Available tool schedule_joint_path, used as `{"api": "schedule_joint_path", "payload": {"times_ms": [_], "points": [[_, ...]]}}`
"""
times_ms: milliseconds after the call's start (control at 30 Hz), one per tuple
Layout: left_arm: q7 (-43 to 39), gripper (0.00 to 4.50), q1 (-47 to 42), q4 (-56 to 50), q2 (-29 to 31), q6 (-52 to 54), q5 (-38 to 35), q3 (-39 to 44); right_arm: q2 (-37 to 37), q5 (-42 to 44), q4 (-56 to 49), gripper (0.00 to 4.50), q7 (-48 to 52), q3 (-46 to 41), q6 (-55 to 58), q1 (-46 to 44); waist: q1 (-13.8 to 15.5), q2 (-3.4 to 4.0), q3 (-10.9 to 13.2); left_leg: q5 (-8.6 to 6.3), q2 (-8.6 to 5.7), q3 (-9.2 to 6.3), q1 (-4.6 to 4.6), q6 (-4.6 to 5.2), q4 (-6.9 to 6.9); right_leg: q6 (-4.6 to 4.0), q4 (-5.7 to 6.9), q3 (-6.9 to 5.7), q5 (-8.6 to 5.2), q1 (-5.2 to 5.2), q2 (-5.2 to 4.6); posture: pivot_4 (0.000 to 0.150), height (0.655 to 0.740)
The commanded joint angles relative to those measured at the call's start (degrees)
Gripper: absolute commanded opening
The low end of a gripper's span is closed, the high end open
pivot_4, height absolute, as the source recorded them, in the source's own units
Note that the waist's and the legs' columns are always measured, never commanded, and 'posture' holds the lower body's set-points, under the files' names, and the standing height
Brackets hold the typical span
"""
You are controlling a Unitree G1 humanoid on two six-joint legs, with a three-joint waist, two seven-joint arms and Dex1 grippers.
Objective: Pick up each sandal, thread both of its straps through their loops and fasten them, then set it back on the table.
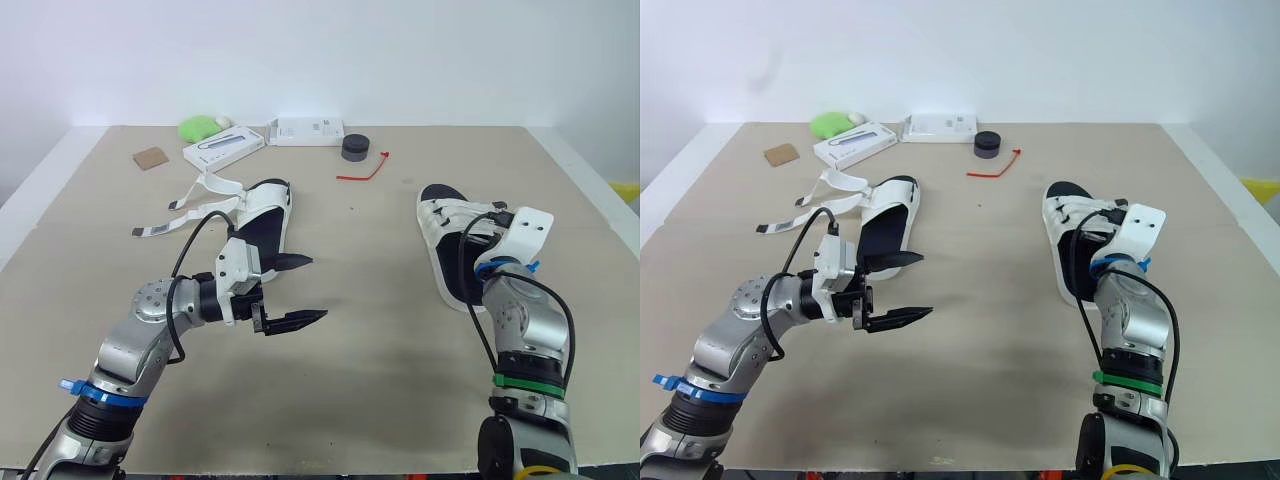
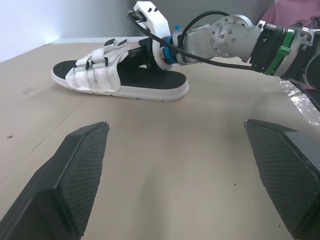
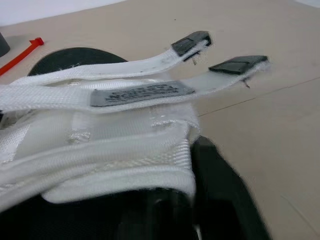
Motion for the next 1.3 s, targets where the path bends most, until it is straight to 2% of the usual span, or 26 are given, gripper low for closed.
{"api": "schedule_joint_path", "payload": {"times_ms": [33, 100, 133, 200, 333, 467, 600, 900, 1167, 1300], "points": [[0.13, 4.5, -0.4, -1.44, 0.21, -0.43, 0.19, 0.35, -1.47, 1.01, -5.02, 2.27, 1.74, 0.06, 1.16, 0.52, 0.0, 0.0, 0.0, 0.0, 0.0, 0.0, 0.0, 0.0, 0.0, 0.0, 0.0, 0.0, 0.0, 0.0, 0.0, 0.15, 0.74], [-0.2, 4.5, -0.36, -1.19, 0.42, -0.52, 0.23, 0.38, -2.95, 1.21, -7.41, 3.03, 4.38, 1.08, 2.12, 1.57, 0.01, 0.0, 0.0, 0.0, 0.0, 0.02, 0.0, 0.0, 0.0, 0.0, 0.0, 0.01, 0.0, 0.0, 0.0, 0.15, 0.74], [-0.35, 4.5, -0.32, -1.11, 0.5, -0.57, 0.24, 0.42, -4.12, 1.17, -9.02, 3.63, 6.19, 1.99, 2.87, 2.39, 0.0, 0.0, 0.0, 0.0, 0.0, 0.02, 0.0, 0.01, 0.0, 0.01, 0.0, 0.01, -0.01, 0.0, 0.0, 0.15, 0.74], [-0.56, 4.5, -0.21, -1.04, 0.65, -0.64, 0.23, 0.53, -6.01, 1.63, -11.81, 4.45, 9.4, 3.37, 4.04, 3.88, 0.01, 0.01, 0.0, -0.01, -0.01, 0.02, 0.0, 0.01, 0.0, 0.02, -0.01, 0.02, -0.02, 0.0, 0.0, 0.15, 0.74], [-1.04, 4.5, -0.31, -0.41, 0.89, -0.88, 0.38, 0.52, -14.41, 3.46, -19.68, 4.45, 23.76, 7.8, 3.11, 9.87, 0.06, 0.02, 0.0, -0.02, -0.03, 0.05, 0.0, 0.04, 0.0, 0.11, -0.01, 0.04, -0.07, 0.0, -0.01, 0.15, 0.74], [-1.65, 4.5, -0.75, 0.59, 1.05, -1.27, 0.63, 0.27, -21.48, 9.79, -22.81, 4.45, 38.73, 8.49, 4.64, 14.73, 0.08, 0.01, 0.0, -0.05, -0.02, 0.11, 0.09, 0.08, 0.0, 0.15, -0.05, 0.08, -0.12, 0.07, 0.0, 0.15, 0.74], [-2.06, 4.5, -0.85, 1.11, 1.13, -1.59, 0.91, 0.43, -28.88, 10.6, -23.08, 4.45, 49.14, 10.72, 3.94, 16.94, -0.02, -0.01, 0.02, -0.04, 0.0, 0.26, 0.14, 0.08, 0.01, 0.45, -0.05, 0.19, -0.29, 0.11, 0.03, 0.15, 0.74], [-1.4, 4.5, 1.3, -1.04, 1.6, -1.09, 1.07, 0.87, -28.49, 7.87, -17.19, 4.45, 51.23, 13.78, -1.0, 11.15, -0.05, -0.08, 0.04, -0.02, 0.12, 0.5, 0.15, 0.06, 0.01, 0.45, 0.01, 0.38, -0.21, 0.19, 0.19, 0.15, 0.74], [0.13, 4.5, 2.69, -3.2, 2.21, 0.13, 0.57, 1.46, -22.55, 14.4, -24.04, 4.45, 51.85, 14.53, 2.29, 10.09, 0.14, -0.08, 0.04, -0.04, 0.08, 0.42, 0.18, 0.07, 0.01, 0.42, -0.03, 0.36, -0.19, 0.08, 0.09, 0.15, 0.74], [0.43, 4.5, 2.82, -3.79, 2.26, 0.49, 0.54, 1.41, -21.27, 16.7, -27.86, 4.45, 51.84, 15.59, 5.44, 13.08, 0.35, -0.08, 0.04, -0.04, 0.06, 0.37, 0.19, 0.07, 0.03, 0.42, -0.03, 0.3, -0.19, 0.08, 0.04, 0.15, 0.74]]}}
